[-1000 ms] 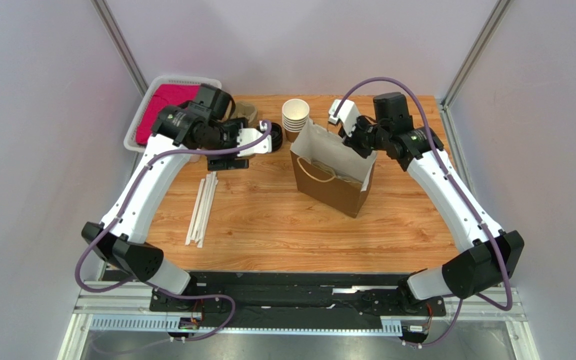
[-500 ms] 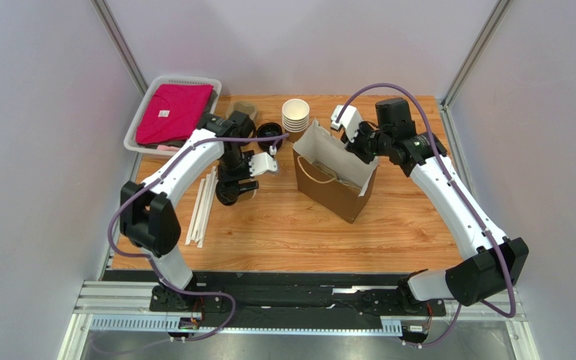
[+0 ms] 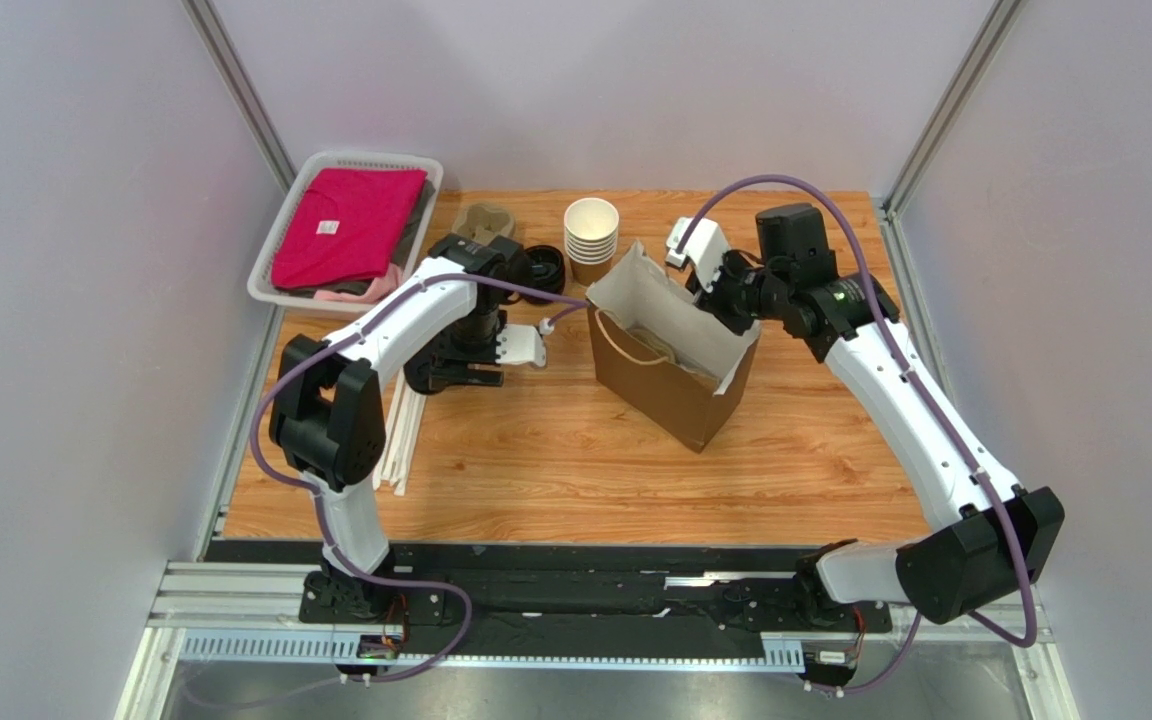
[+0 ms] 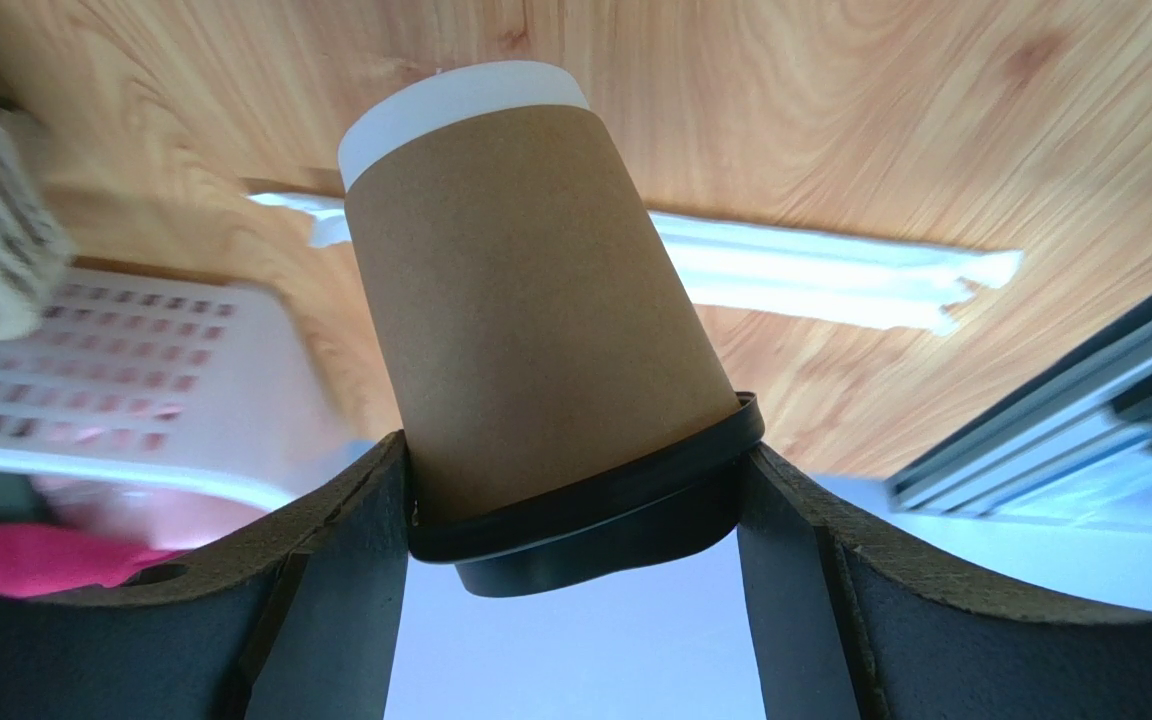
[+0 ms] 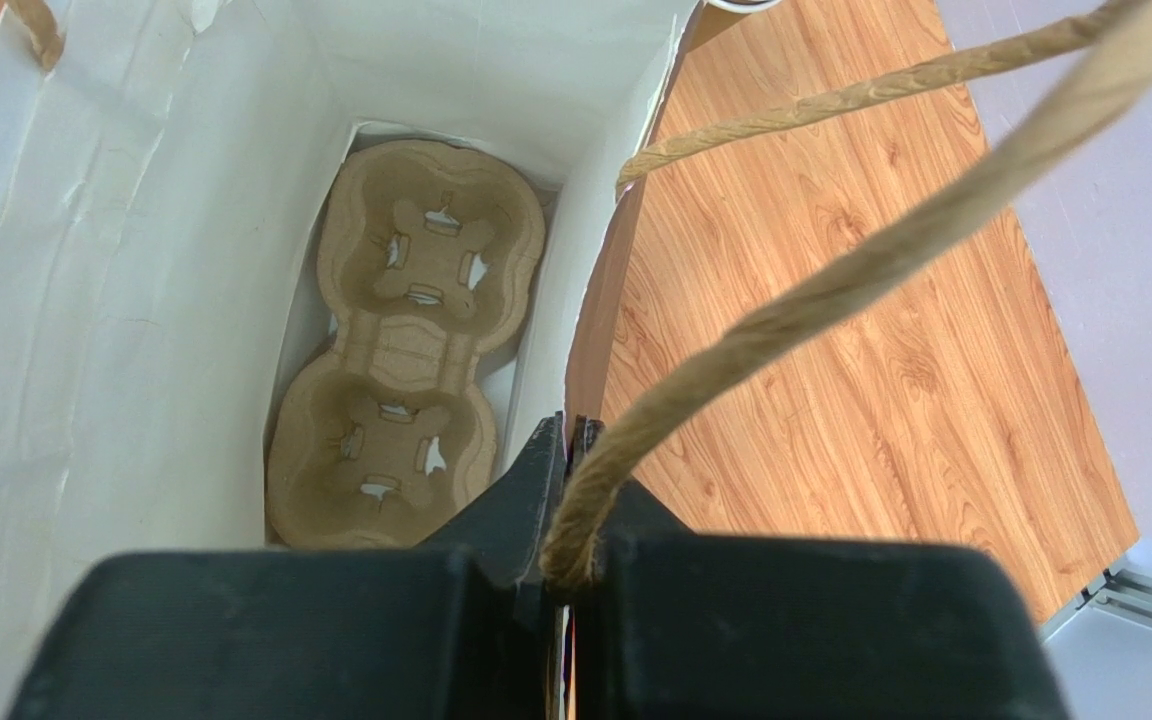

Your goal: Pack the takeout coffee

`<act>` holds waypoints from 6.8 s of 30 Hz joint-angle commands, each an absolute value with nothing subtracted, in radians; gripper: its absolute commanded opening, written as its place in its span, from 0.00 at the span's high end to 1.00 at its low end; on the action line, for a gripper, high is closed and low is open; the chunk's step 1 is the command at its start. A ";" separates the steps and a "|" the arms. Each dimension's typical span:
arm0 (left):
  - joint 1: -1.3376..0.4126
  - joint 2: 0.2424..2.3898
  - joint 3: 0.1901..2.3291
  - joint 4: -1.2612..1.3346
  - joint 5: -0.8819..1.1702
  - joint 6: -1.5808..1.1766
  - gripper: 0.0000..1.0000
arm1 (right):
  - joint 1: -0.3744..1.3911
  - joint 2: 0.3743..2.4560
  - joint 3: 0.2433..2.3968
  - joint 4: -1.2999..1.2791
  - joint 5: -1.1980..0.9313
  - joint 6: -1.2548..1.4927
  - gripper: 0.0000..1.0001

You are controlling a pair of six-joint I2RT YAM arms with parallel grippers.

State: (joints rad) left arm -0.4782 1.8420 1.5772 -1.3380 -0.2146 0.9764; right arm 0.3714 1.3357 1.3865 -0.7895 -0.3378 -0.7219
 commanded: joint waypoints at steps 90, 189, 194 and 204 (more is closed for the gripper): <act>-0.141 1.602 1.674 -0.985 0.324 0.131 0.01 | 0.259 1.247 1.393 -0.782 -0.509 -0.568 1.00; -0.623 1.453 1.951 -0.916 0.543 0.365 0.61 | 0.385 1.210 1.384 -0.726 -0.454 -0.341 1.00; -0.747 1.431 1.832 -0.796 0.485 0.341 0.63 | 0.423 1.207 1.379 -0.690 -0.404 -0.249 1.00; -0.781 1.519 1.677 -0.657 0.246 0.209 0.66 | 0.459 1.167 1.330 -0.618 -0.383 -0.069 1.00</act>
State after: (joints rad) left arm -0.7811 1.4967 1.6775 -0.7658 0.3733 0.2737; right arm 0.4423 1.2156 1.3403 -0.7090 -0.3977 -0.1711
